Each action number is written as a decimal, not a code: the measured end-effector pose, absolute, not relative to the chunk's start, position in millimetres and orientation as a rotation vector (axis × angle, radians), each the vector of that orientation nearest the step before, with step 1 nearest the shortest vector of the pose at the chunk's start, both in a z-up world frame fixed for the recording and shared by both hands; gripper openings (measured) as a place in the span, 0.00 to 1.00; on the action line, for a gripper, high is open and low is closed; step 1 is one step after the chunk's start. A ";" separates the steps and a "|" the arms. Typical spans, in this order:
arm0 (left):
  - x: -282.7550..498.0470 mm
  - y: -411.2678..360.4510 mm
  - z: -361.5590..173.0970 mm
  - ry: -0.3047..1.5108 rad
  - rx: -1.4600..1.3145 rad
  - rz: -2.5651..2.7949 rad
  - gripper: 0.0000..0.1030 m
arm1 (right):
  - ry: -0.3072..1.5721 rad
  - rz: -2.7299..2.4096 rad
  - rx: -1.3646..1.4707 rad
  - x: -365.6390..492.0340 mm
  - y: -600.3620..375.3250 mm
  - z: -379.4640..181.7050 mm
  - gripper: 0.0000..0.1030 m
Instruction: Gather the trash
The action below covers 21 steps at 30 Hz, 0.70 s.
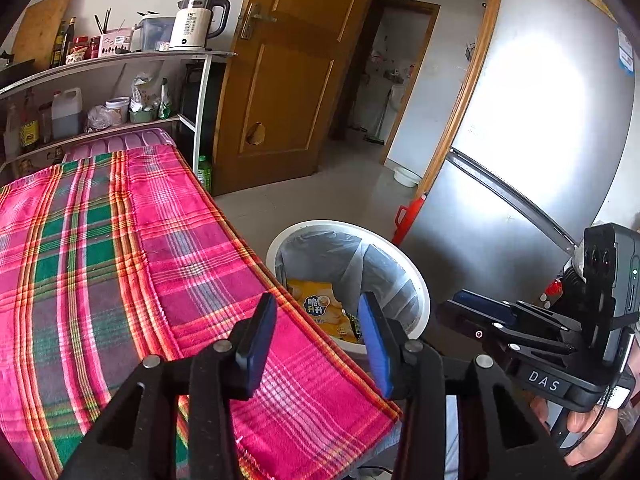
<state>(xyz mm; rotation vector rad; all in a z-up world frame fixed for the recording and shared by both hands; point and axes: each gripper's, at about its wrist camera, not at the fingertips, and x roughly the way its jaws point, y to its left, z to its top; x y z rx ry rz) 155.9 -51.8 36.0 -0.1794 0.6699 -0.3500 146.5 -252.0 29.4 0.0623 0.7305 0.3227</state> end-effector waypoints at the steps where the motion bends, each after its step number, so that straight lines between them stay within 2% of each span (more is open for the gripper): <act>1: 151.9 -50.1 35.9 0.668 -0.180 -0.344 0.45 | 0.730 0.324 0.056 142.2 -250.3 29.3 0.36; 21: 77.7 -51.0 34.8 0.621 -0.112 -0.265 0.47 | 0.664 0.345 -0.010 77.5 -237.0 33.1 0.37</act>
